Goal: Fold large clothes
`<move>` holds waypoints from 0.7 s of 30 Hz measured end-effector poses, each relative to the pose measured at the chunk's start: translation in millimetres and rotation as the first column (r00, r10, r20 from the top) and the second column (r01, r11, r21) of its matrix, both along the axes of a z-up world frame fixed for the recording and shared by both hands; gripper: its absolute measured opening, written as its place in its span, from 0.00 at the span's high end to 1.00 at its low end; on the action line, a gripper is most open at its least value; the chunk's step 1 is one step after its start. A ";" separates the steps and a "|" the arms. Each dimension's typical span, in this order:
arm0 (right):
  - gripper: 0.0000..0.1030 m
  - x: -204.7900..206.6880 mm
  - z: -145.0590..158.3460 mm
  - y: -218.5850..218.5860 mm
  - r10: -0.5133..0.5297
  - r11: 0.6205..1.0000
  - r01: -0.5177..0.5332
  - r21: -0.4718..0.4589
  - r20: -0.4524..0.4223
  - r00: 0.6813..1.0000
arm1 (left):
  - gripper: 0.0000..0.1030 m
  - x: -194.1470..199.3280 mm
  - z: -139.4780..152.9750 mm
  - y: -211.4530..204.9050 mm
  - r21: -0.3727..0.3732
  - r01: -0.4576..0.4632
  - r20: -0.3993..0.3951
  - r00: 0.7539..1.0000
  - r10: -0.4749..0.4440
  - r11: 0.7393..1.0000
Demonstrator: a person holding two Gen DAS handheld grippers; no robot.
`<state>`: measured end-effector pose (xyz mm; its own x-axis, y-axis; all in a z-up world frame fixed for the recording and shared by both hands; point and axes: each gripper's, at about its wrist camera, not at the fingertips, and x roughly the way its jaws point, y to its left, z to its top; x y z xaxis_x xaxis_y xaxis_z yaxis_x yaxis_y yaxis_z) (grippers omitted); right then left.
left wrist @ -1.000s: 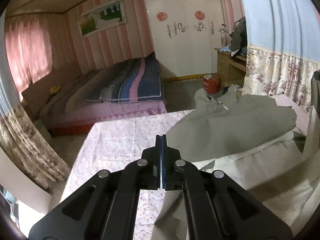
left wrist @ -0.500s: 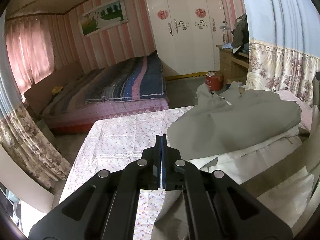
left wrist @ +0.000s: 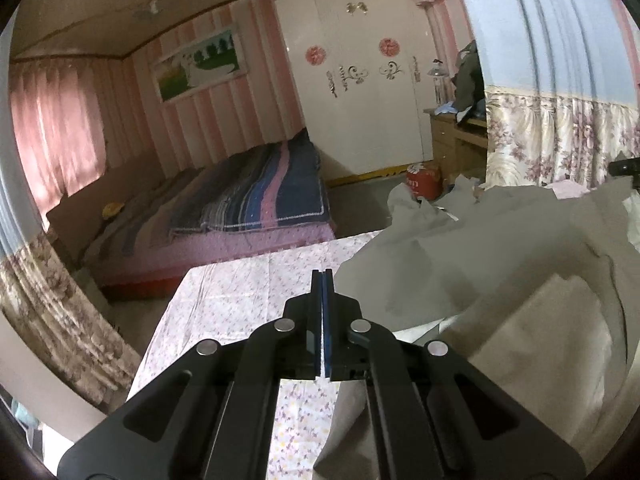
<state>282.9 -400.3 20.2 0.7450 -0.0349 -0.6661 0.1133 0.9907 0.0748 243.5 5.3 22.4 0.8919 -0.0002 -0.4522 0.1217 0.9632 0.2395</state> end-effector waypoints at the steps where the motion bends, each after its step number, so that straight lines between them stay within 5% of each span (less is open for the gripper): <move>1: 0.92 5.4 -6.1 -2.9 -0.006 1.000 0.007 0.007 -0.015 1.000 | 1.00 2.2 -2.1 -0.7 0.003 0.005 -0.006 1.000 -0.005 1.000; 17: 0.84 57.2 -75.2 -12.5 -0.054 0.998 0.051 -0.020 -0.188 0.981 | 0.98 44.8 -47.2 -14.8 0.052 0.027 -0.100 0.995 -0.021 0.998; 20: 0.63 49.0 -64.2 -10.8 -0.048 0.999 0.044 -0.027 -0.168 0.985 | 0.98 41.3 -43.4 -14.3 0.067 0.027 -0.099 0.995 -0.021 0.997; 21: 0.48 45.5 -59.1 -10.7 -0.042 0.999 0.039 -0.020 -0.156 0.987 | 0.95 39.0 -40.5 -13.9 0.070 0.024 -0.094 0.995 -0.017 0.997</move>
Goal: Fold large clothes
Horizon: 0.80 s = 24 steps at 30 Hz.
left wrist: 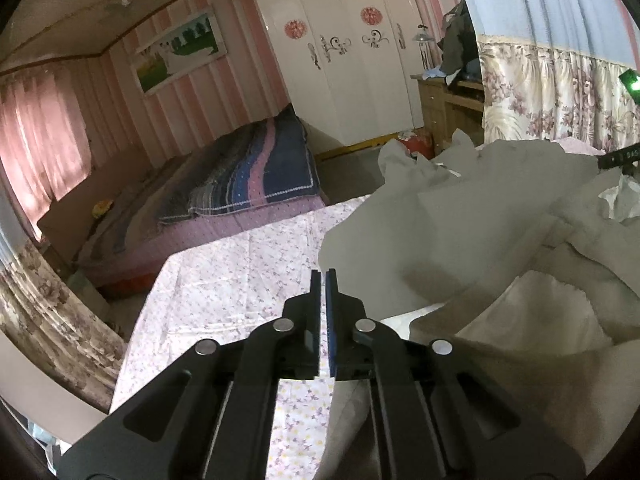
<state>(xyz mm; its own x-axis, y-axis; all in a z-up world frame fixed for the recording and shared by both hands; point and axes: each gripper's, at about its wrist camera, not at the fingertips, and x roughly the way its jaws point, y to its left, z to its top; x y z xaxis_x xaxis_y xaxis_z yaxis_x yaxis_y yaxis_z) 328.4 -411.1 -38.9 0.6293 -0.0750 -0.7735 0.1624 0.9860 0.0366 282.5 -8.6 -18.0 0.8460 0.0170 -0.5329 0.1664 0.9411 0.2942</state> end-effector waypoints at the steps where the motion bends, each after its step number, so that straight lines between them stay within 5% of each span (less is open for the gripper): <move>1: 0.35 -4.9 6.3 -0.5 0.005 1.000 -0.005 0.017 0.011 1.000 | 0.82 -2.2 4.4 2.1 0.003 -0.007 0.004 1.000 0.007 1.000; 2: 0.32 -9.4 11.8 -0.6 0.011 0.999 -0.012 0.033 0.017 1.000 | 0.58 -3.2 7.1 3.3 0.004 -0.014 0.004 1.000 0.014 1.000; 4: 0.29 -24.2 25.1 1.8 0.038 0.997 -0.041 0.062 0.042 0.998 | 0.26 -12.9 18.6 7.9 0.007 -0.042 0.033 0.999 0.041 0.999; 8: 0.24 -62.6 49.7 10.1 0.092 0.992 -0.101 0.079 0.108 0.990 | 0.06 -39.0 37.3 9.5 0.046 -0.067 0.078 0.995 0.064 0.997; 14: 0.23 -135.3 68.4 11.2 0.095 0.995 -0.100 0.014 0.213 0.972 | 0.03 -86.1 46.2 10.4 0.011 -0.059 0.069 0.996 0.058 0.998; 24: 0.23 -167.4 18.2 17.2 0.098 0.995 -0.096 -0.020 0.176 0.980 | 0.03 -120.6 5.5 0.6 -0.122 -0.012 -0.072 0.997 0.003 0.992</move>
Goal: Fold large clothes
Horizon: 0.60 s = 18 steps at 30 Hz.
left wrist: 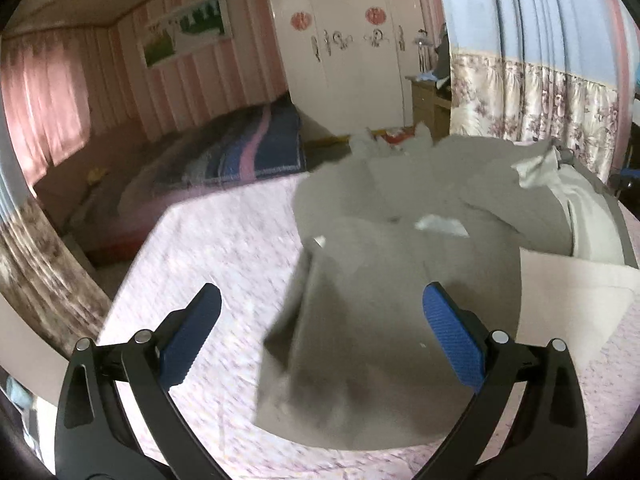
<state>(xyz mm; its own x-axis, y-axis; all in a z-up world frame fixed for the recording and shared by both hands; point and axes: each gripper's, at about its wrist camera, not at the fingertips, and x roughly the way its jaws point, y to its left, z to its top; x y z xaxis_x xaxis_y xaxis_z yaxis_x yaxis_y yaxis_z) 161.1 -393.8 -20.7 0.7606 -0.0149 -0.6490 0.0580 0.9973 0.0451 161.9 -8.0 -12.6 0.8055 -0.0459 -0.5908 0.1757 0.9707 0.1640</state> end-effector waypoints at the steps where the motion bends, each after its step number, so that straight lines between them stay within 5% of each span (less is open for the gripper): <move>1: 0.24 -0.6 -3.1 3.7 0.011 1.000 -0.011 -0.003 -0.001 1.000 | 0.04 -1.0 -2.0 -0.6 -0.010 0.009 -0.003 1.000 -0.009 1.000; 3: 0.24 0.4 -8.2 11.3 0.033 0.999 -0.033 -0.009 -0.006 0.999 | 0.11 -4.2 -6.5 -3.9 -0.030 0.043 -0.008 0.999 -0.043 0.999; 5: 0.38 2.3 -13.0 18.1 0.055 0.998 -0.056 -0.019 -0.020 0.998 | 0.47 -5.0 -12.2 -12.2 -0.024 0.091 -0.031 0.995 -0.092 0.996; 6: 0.57 4.2 -14.9 21.0 0.068 0.997 -0.069 -0.021 -0.027 0.997 | 0.56 -2.4 -17.8 -17.3 -0.015 0.115 -0.054 0.992 -0.116 0.993; 8: 0.65 11.9 -18.8 25.6 0.082 0.996 -0.083 -0.030 -0.046 0.996 | 0.96 5.5 -27.0 -22.9 -0.001 0.131 -0.093 0.987 -0.130 0.991; 10: 0.88 17.2 -18.5 27.2 0.077 0.996 -0.079 -0.046 -0.047 0.996 | 1.00 17.3 -35.9 -23.7 0.017 0.126 -0.130 0.984 -0.123 0.992; 18: 0.95 36.9 16.1 34.1 0.091 0.996 -0.091 -0.005 0.022 0.996 | 1.00 52.3 -8.4 -3.4 0.045 0.091 -0.052 0.995 -0.089 0.995</move>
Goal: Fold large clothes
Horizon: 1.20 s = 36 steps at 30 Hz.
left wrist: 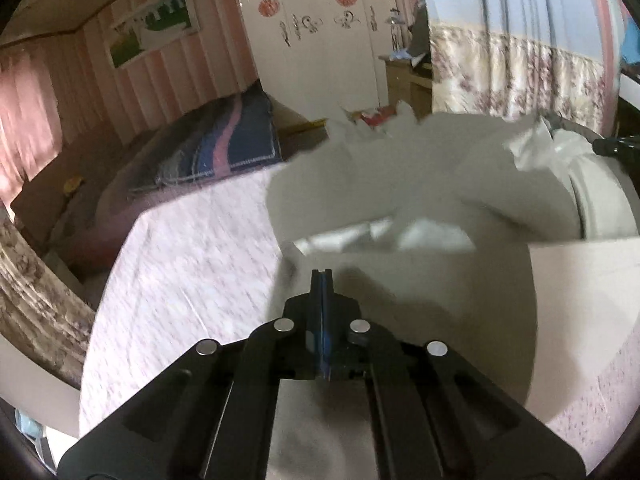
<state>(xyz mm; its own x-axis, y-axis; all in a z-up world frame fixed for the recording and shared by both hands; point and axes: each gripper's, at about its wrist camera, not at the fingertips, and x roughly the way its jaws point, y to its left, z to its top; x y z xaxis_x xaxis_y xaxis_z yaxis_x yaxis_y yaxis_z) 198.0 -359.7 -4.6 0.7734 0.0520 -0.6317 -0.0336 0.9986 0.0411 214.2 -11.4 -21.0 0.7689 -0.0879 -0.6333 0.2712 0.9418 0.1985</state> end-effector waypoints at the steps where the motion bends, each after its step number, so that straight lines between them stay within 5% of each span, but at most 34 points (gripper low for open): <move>1: 0.95 5.4 7.1 3.5 0.000 1.000 0.000 0.004 0.013 1.000 | 1.00 5.6 3.6 2.3 0.000 -0.002 0.007 1.000 0.002 1.000; 7: 0.95 24.5 19.4 21.5 0.035 0.999 -0.034 -0.023 0.022 0.999 | 0.98 14.1 22.4 8.6 -0.060 0.046 -0.024 0.999 -0.048 0.997; 9: 0.95 24.0 16.6 20.8 0.038 0.999 -0.037 -0.014 0.020 0.999 | 0.62 5.5 22.5 6.4 -0.089 0.055 -0.038 0.998 -0.059 0.995; 10: 0.95 24.0 15.8 19.9 0.034 0.999 -0.034 -0.009 0.020 0.999 | 0.21 -0.7 21.4 6.9 -0.101 0.048 -0.038 0.998 -0.052 0.994; 11: 0.95 23.5 14.6 18.4 0.032 0.999 -0.032 -0.004 0.020 0.999 | 0.07 -7.3 21.5 8.2 -0.117 0.038 -0.026 0.999 -0.041 0.992; 12: 0.95 23.6 13.8 17.4 0.031 1.000 -0.031 0.003 0.019 0.999 | 0.03 -17.5 21.1 9.7 -0.136 0.036 -0.006 0.999 -0.037 0.990; 15: 0.95 22.7 11.3 14.8 0.034 0.999 -0.034 0.010 0.017 0.999 | 0.03 -37.0 17.7 12.7 -0.153 0.016 0.001 1.000 -0.016 0.988; 19: 0.95 21.2 10.8 14.2 0.038 0.999 -0.039 0.019 0.024 0.999 | 0.03 -42.2 -2.3 6.3 -0.078 0.012 -0.022 1.000 -0.014 0.997; 24: 0.95 20.1 9.6 14.3 0.039 0.999 -0.040 0.029 0.027 0.999 | 0.07 -32.2 -39.5 -6.6 -0.136 0.101 -0.180 0.976 -0.125 0.985; 25: 0.95 20.1 9.6 13.8 0.036 0.999 -0.037 0.030 0.028 0.999 | 0.23 -30.5 -44.4 -8.5 -0.130 0.105 -0.186 0.974 -0.128 0.986; 26: 0.95 20.4 9.5 13.2 0.034 0.999 -0.035 0.032 0.027 0.999 | 0.60 -24.1 -51.9 -9.2 -0.110 0.094 -0.214 0.970 -0.116 0.989; 27: 0.95 20.6 9.1 13.3 0.034 0.999 -0.035 0.033 0.025 0.999 | 0.77 -18.3 -57.5 -7.0 -0.108 0.074 -0.240 0.966 -0.098 0.991; 30: 0.95 21.5 6.8 14.3 0.031 0.999 -0.032 0.031 0.017 0.999 | 0.85 -4.1 -62.0 5.5 -0.200 0.072 -0.281 0.951 -0.127 0.977; 36: 0.95 20.8 8.5 14.4 0.017 0.999 -0.018 0.034 0.027 0.999 | 0.95 1.9 -41.5 13.8 -0.194 0.068 -0.213 0.971 -0.110 0.979</move>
